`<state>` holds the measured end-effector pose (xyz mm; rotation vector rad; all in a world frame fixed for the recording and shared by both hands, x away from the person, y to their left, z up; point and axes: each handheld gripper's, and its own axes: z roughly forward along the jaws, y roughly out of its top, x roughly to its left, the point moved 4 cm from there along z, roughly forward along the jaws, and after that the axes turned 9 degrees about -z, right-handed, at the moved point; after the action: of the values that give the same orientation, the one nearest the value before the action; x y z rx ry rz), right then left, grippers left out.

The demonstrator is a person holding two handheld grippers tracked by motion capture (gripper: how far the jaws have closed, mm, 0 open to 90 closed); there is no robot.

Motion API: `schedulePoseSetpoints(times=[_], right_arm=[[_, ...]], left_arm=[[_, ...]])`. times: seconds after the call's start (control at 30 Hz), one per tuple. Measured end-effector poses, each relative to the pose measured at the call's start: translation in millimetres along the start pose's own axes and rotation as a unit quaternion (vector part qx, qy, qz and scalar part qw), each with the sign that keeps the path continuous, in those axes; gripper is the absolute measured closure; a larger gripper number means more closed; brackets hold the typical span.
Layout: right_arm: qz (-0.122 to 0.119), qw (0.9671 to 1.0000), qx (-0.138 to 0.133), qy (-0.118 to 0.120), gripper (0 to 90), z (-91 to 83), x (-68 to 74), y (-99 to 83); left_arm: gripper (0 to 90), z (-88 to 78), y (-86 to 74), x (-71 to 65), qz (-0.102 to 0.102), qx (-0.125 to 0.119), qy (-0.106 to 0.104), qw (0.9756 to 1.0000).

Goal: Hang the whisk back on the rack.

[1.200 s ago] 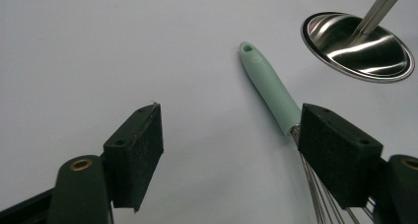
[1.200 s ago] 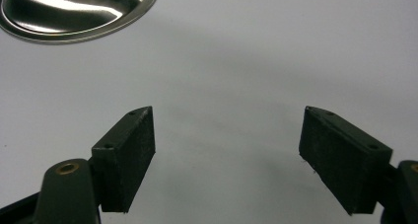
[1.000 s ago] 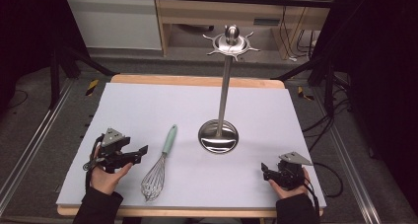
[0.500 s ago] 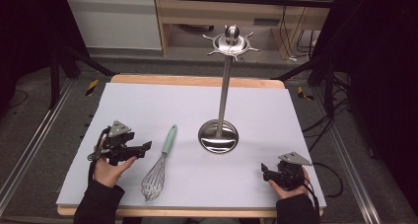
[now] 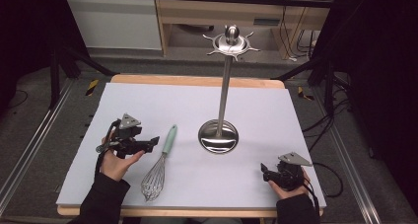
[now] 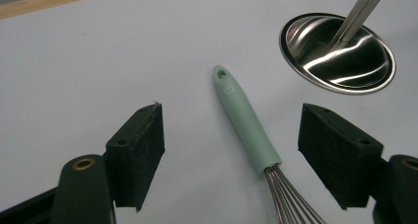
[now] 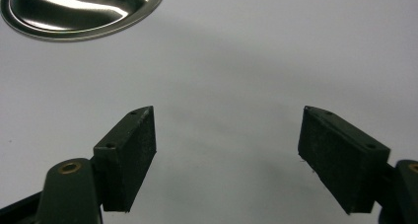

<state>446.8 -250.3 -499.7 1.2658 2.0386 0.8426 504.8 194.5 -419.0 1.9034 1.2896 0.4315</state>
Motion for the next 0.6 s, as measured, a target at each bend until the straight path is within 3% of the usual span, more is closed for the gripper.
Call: schedulePoseSetpoints(times=[0.3, 0.6], right_arm=[[0.003, 1.0, -0.001, 0.002, 24.3, 0.5, 0.7, 0.7], [-0.002, 1.0, -0.002, 0.004, 25.2, 1.0, 2.2, 1.8]], left_arm=[[25.2, 4.3, 6.1, -6.2, 0.006, 0.016, 0.002, 0.9999], [27.6, 17.8, 5.6, -13.6, 0.021, 0.058, 0.007, 0.9981]])
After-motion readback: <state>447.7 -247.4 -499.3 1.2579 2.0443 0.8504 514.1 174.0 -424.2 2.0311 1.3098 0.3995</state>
